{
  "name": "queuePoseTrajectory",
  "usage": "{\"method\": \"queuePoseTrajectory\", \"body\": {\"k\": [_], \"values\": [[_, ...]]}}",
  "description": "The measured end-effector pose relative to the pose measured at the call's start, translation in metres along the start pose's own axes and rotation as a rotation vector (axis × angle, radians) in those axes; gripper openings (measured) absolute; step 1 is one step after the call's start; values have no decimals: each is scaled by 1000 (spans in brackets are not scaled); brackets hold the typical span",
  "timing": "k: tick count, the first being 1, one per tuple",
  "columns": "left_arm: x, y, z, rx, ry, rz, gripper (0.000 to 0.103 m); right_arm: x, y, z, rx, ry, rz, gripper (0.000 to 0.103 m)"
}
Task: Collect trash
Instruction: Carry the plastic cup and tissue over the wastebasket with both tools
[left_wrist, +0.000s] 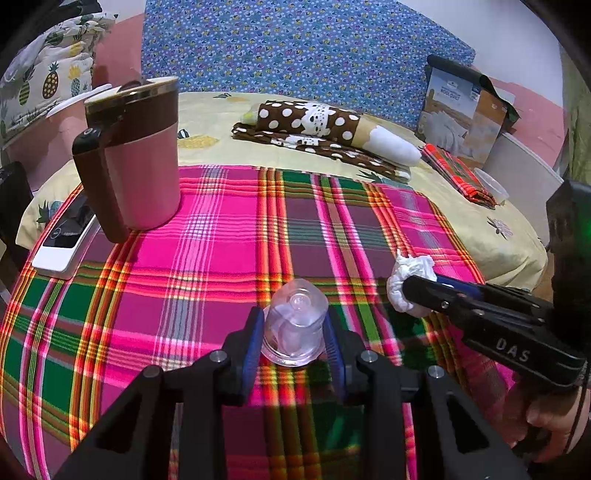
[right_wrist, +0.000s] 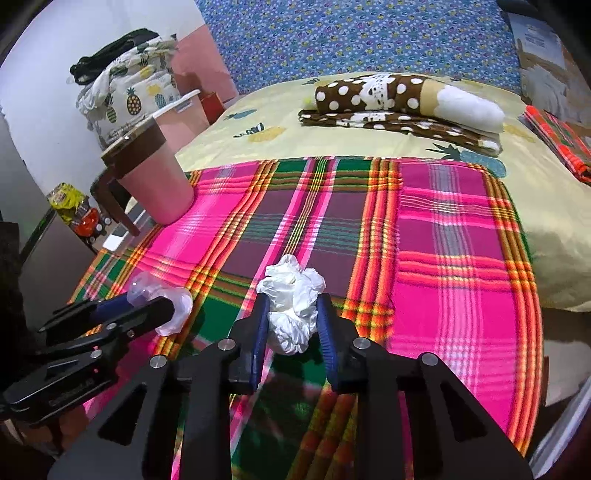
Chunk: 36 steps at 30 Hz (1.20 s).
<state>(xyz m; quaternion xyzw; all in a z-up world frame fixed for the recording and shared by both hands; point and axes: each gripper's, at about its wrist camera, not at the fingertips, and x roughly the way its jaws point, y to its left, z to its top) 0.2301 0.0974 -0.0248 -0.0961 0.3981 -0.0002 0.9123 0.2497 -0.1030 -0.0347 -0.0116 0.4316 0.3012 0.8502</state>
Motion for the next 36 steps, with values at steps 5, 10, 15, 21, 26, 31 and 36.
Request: {"method": "queuePoseTrajectory", "body": {"k": [5,10,15,21,26,31,36], "values": [[-12,-12,-7,14,-4,-12,34,-22,-1,-9,14,-20,9,28],[-28,-34,-18,41,-11,-33,34,-50,-3,-23,27,-50,8,28],[-42,-56,-30,63,-20,-66,34,-76,-7,-39,38,-75,-5,28],[-60,-83,-45,91,-28,-109,34,-104,-16,-58,52,-100,-37,28],[-71,-110,-56,127,-28,-146,34,-125,-28,-76,92,-120,-66,28],[-78,-137,-64,171,-32,-182,34,-144,-43,-92,132,-144,-100,28],[-78,-164,-68,209,-24,-216,34,-159,-60,-104,174,-163,-143,28]]}}
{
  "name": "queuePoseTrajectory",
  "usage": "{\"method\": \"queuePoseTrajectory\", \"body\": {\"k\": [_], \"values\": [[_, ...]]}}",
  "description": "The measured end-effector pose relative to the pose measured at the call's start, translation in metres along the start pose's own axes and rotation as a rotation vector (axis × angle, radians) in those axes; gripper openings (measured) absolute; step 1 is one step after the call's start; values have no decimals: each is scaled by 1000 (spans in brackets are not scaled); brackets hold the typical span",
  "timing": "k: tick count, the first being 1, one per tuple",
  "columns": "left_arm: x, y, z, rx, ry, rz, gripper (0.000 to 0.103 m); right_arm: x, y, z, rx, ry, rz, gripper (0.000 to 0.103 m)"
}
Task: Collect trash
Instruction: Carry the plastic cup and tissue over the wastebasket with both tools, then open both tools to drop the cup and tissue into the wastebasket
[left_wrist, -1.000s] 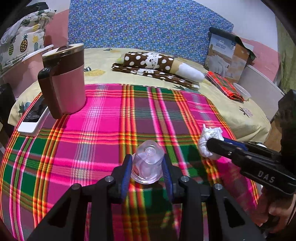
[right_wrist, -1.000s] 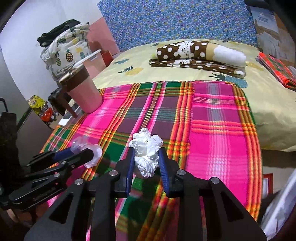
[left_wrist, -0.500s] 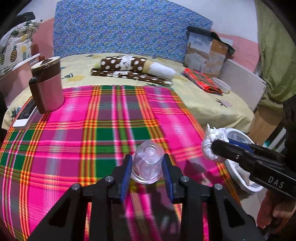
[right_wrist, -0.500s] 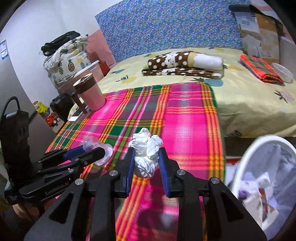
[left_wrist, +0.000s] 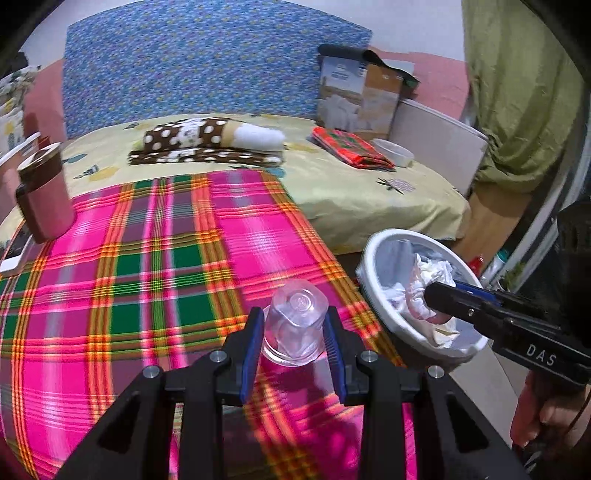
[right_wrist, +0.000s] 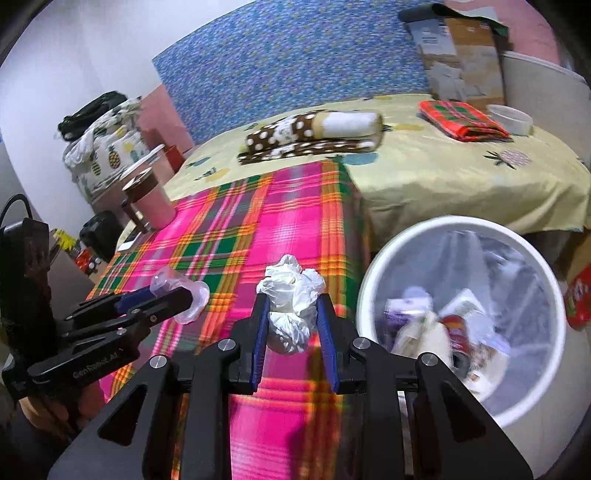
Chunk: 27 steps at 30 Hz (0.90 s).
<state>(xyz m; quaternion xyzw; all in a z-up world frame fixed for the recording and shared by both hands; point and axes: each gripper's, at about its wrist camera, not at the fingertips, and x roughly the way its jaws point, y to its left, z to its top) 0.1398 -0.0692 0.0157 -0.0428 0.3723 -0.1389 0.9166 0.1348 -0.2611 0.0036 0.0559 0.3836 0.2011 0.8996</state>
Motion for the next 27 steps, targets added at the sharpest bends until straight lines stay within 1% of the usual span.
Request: {"method": "queuePoseTrajectory", "body": {"k": [8,18,27], "values": [[21,-44,4,65,28,-63,34,-19,-39,-10,75,-20,-79,28],[44,-88,9,130,55,-122,34,-31,-83,-24,149,-13,-156,28],[67,-113,11,166,86,-158,34,-34,-108,-33,193,3,-179,28]]}}
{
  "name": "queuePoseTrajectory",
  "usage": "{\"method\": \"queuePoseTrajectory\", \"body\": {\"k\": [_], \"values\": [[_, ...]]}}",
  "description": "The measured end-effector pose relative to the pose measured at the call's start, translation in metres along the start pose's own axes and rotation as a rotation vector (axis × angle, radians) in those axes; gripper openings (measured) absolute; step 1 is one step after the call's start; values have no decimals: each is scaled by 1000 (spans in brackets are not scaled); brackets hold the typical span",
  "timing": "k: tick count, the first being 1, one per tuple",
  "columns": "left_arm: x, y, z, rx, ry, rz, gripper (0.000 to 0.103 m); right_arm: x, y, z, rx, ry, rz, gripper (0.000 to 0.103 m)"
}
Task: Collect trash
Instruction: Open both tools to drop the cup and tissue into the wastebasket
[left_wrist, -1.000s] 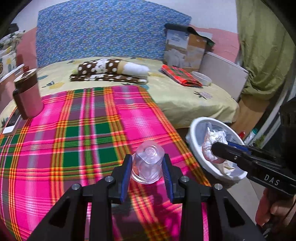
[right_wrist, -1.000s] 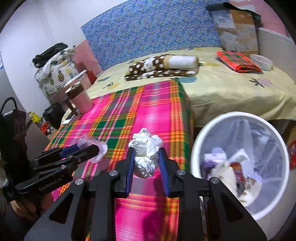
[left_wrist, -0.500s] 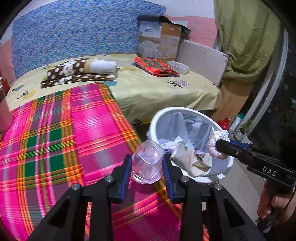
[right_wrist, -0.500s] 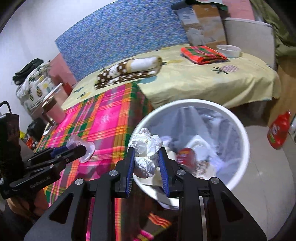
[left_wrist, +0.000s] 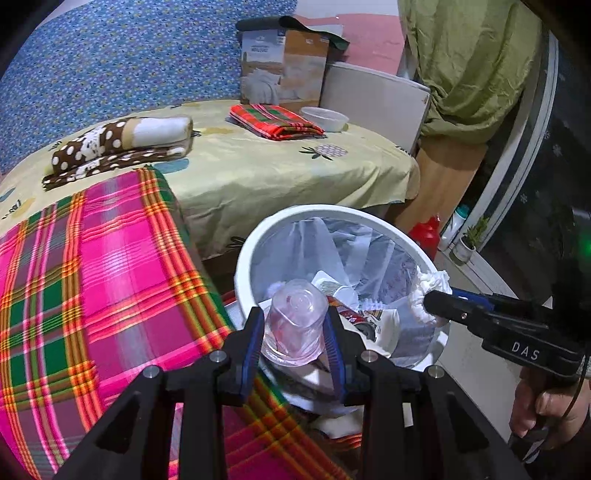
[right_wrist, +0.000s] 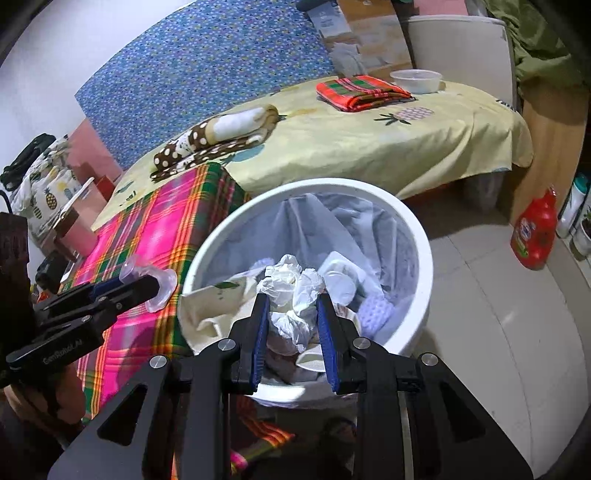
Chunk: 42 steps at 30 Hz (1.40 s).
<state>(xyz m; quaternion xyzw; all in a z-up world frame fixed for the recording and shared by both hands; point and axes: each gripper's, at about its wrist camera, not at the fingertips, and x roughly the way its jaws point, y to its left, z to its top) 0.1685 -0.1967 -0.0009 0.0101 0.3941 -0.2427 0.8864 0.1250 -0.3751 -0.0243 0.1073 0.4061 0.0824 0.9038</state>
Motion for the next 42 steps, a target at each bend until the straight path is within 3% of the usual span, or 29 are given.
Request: {"method": "queuePoseTrajectory", "body": {"k": [16,17,19,20,24,42], "values": [[43,-14,11,19,58,-61,35,16,-26,-1,58,55,-16,32],[45,-14,11,24,61,-62,36,17,-26,-1,59,58,-15,32],[46,-15,10,32,60,-65,52,17,-25,-2,53,60,-14,34],[46,-15,10,34,58,-69,53,17,-24,-1,51,60,-15,35],[42,-15,9,30,50,-61,56,15,-20,-2,36,54,-14,43],[-29,-5,-13,0,-46,26,56,-22,14,-15,-11,-29,-17,44]]}}
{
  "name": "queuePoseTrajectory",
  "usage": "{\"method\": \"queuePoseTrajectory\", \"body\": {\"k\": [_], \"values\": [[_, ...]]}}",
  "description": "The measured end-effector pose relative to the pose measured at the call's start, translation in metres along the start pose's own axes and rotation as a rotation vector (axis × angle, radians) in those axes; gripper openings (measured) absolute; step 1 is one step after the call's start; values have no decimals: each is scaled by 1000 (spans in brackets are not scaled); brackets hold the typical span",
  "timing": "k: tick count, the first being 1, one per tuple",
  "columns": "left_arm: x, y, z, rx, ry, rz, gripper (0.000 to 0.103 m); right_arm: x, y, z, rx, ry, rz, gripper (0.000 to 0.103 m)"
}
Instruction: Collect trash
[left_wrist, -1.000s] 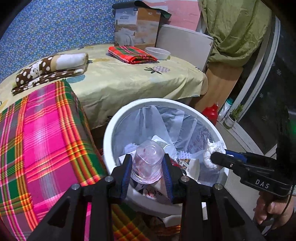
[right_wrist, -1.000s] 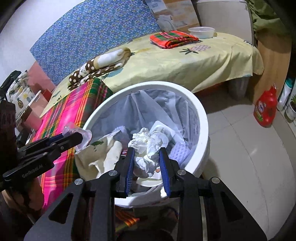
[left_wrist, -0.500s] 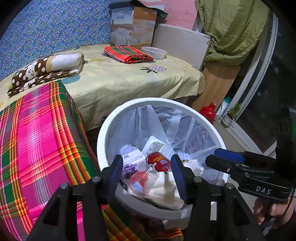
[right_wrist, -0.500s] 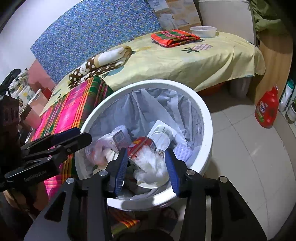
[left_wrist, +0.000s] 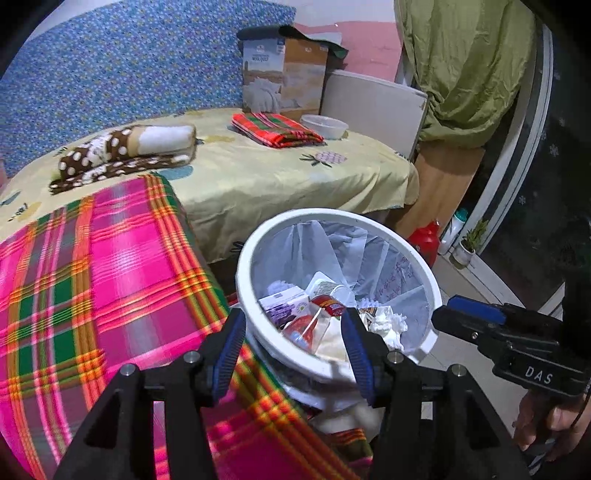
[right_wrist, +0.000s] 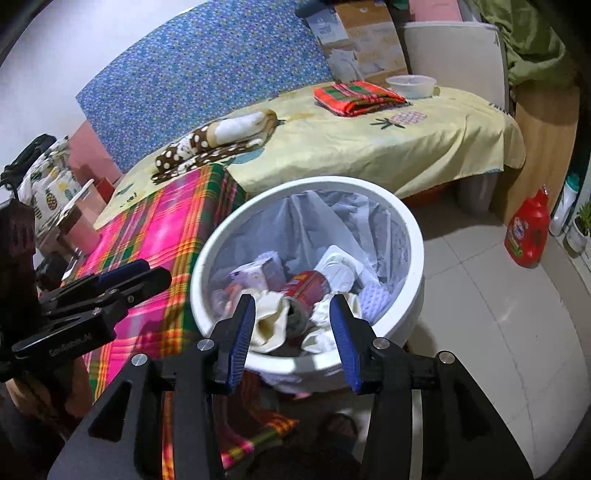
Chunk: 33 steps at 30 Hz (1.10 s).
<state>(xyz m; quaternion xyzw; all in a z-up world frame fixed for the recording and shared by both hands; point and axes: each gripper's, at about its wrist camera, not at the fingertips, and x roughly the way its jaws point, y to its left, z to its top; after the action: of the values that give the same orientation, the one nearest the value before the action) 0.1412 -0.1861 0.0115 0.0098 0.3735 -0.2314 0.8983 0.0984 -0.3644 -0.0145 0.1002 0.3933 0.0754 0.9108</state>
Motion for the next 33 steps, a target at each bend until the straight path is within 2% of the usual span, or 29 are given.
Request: {"method": "queuePoseTrajectory", "body": {"k": [9,18,33], "values": [[-47,8,-25,-17,-48,60,56,-23,32,-21,-73,-46,-25,44],[-80,13,-51,-26,-71,96,56,-40,48,-41,-97,-55,-34,45],[-104,16,-79,-36,-71,118,56,-56,67,-66,-119,-49,-46,48]]}}
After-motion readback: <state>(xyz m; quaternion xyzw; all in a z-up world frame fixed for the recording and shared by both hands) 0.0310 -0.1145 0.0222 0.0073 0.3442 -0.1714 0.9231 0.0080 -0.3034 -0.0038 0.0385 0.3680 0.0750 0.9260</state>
